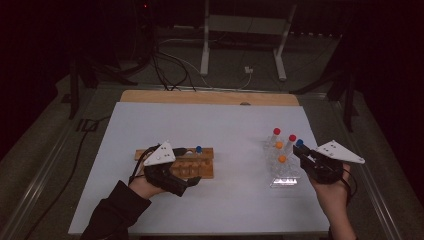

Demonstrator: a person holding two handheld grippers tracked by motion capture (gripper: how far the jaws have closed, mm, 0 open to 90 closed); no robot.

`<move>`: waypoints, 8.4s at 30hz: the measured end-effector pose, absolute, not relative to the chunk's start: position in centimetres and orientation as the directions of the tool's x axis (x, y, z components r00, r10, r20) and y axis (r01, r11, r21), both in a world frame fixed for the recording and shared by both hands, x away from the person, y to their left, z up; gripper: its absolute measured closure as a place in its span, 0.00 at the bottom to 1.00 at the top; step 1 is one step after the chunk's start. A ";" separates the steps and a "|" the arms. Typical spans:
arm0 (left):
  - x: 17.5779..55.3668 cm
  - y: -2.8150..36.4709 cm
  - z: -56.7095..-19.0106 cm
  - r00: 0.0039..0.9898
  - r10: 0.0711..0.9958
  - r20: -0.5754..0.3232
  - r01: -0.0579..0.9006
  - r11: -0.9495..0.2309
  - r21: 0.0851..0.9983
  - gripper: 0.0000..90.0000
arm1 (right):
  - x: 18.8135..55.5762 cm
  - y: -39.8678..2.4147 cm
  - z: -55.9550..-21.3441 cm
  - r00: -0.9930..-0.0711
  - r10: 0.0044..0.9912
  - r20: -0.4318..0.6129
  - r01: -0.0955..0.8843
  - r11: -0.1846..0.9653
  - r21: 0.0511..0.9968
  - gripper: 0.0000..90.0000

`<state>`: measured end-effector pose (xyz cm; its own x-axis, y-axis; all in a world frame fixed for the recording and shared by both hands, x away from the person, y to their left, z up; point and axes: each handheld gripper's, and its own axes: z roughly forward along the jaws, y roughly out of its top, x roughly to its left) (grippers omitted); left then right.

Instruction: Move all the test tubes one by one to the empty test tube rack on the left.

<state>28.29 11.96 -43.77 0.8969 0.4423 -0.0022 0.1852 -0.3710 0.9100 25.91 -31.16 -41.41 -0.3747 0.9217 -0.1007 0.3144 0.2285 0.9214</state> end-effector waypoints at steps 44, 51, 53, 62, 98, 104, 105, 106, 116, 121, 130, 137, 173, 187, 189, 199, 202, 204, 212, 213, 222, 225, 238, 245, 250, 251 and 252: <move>27.4 5.9 -42.2 0.952 0.307 0.013 0.117 -0.401 0.909 0.04 | 22.6 -20.3 -44.5 -0.702 0.708 -0.073 0.303 0.390 0.869 0.85; 27.2 4.1 -42.3 0.960 0.281 0.009 0.106 -0.394 0.913 0.16 | 22.3 -19.7 -45.0 -0.722 0.688 -0.076 0.305 0.415 0.857 0.85; 27.2 3.5 -42.4 0.964 0.265 0.014 0.097 -0.402 0.910 0.19 | 22.3 -19.7 -45.1 -0.725 0.684 -0.077 0.304 0.418 0.856 0.85; 27.2 1.9 -42.7 0.968 0.250 0.025 0.078 -0.394 0.916 0.52 | 22.0 -19.7 -44.9 -0.731 0.677 -0.082 0.294 0.421 0.858 0.85; 27.6 4.1 -40.9 0.948 0.311 0.073 0.061 -0.402 0.914 0.87 | 22.1 -20.2 -44.5 -0.690 0.722 -0.057 0.302 0.359 0.883 0.21; 27.7 6.2 -39.8 0.929 0.359 0.087 0.066 -0.393 0.917 0.87 | 22.3 -20.7 -44.3 -0.676 0.736 -0.034 0.306 0.322 0.896 0.02; 27.7 6.6 -39.7 0.925 0.370 0.089 0.067 -0.389 0.919 0.87 | 22.3 -20.8 -44.3 -0.677 0.736 -0.033 0.307 0.323 0.895 0.00; 27.7 6.9 -39.5 0.922 0.376 0.088 0.070 -0.388 0.919 0.87 | 22.3 -20.8 -44.3 -0.683 0.729 -0.031 0.308 0.327 0.893 0.00; 27.9 9.9 -38.1 0.885 0.453 0.108 0.082 -0.378 0.922 0.87 | 22.3 -21.3 -44.2 -0.692 0.722 -0.003 0.310 0.301 0.902 0.00; 28.5 11.4 -37.4 0.858 0.499 0.123 0.085 -0.375 0.923 0.87 | 22.5 -21.7 -44.1 -0.688 0.725 0.006 0.316 0.292 0.903 0.00; 30.3 12.8 -37.5 0.807 0.573 0.144 0.098 -0.370 0.924 0.87 | 22.5 -22.2 -43.9 -0.685 0.729 0.013 0.308 0.273 0.911 0.00; 31.8 13.0 -39.3 0.791 0.604 0.097 0.145 -0.338 0.930 0.87 | 22.5 -22.3 -43.8 -0.687 0.727 0.015 0.304 0.269 0.914 0.00; 33.3 12.2 -45.7 0.787 0.616 0.044 0.253 -0.386 0.887 0.87 | 23.0 -23.4 -43.5 -0.756 0.646 0.105 0.323 0.228 0.918 0.00; 32.9 12.5 -45.1 0.795 0.607 0.008 0.278 -0.375 0.884 0.70 | 22.7 -25.8 -41.8 -0.693 0.719 0.058 0.284 0.199 0.938 0.00; 32.6 12.7 -44.6 0.793 0.609 0.011 0.272 -0.369 0.889 0.60 | 22.7 -26.5 -41.5 -0.679 0.732 0.056 0.278 0.186 0.943 0.00; 29.6 13.9 -42.5 0.837 0.548 -0.009 0.244 -0.358 0.901 0.11 | 22.9 -28.5 -41.8 -0.547 0.837 -0.012 0.270 0.190 0.944 0.00; 28.7 14.1 -42.4 0.845 0.535 -0.020 0.248 -0.358 0.900 0.02 | 23.2 -28.8 -42.2 -0.532 0.847 -0.006 0.293 0.191 0.937 0.00; 28.1 14.3 -42.4 0.853 0.522 -0.024 0.241 -0.354 0.904 0.01 | 23.3 -29.2 -42.5 -0.517 0.856 -0.006 0.309 0.194 0.931 0.00; 26.5 14.5 -42.6 0.874 0.486 -0.006 0.207 -0.362 0.909 0.01 | 23.6 -30.8 -43.9 -0.475 0.880 0.007 0.380 0.198 0.903 0.01; 26.4 14.5 -42.6 0.877 0.480 -0.007 0.206 -0.363 0.909 0.01 | 23.6 -30.9 -44.1 -0.474 0.880 0.008 0.385 0.199 0.901 0.01; 26.2 14.4 -43.1 0.883 0.469 -0.015 0.217 -0.381 0.899 0.01 | 23.9 -31.5 -45.5 -0.456 0.890 0.007 0.468 0.233 0.853 0.24; 26.2 14.4 -43.2 0.885 0.465 -0.015 0.218 -0.386 0.897 0.01 | 24.1 -31.4 -45.8 -0.450 0.893 0.006 0.487 0.240 0.840 0.34; 26.3 14.3 -43.3 0.887 0.461 -0.014 0.217 -0.392 0.894 0.01 | 26.5 -30.2 -46.8 -0.449 0.893 -0.019 0.505 0.272 0.819 0.64; 26.4 14.3 -43.4 0.888 0.459 -0.017 0.221 -0.393 0.893 0.01 | 27.4 -29.6 -47.4 -0.448 0.894 -0.024 0.529 0.287 0.799 0.79; 26.5 14.2 -43.6 0.889 0.458 -0.021 0.225 -0.395 0.891 0.01 | 27.4 -29.5 -47.3 -0.447 0.893 -0.048 0.520 0.303 0.798 0.83; 26.5 14.2 -43.6 0.889 0.458 -0.018 0.224 -0.399 0.889 0.01 | 27.3 -29.5 -47.3 -0.446 0.893 -0.053 0.516 0.305 0.800 0.83; 26.4 14.2 -43.6 0.889 0.457 -0.017 0.223 -0.400 0.889 0.01 | 27.3 -29.5 -47.2 -0.447 0.893 -0.056 0.509 0.306 0.804 0.83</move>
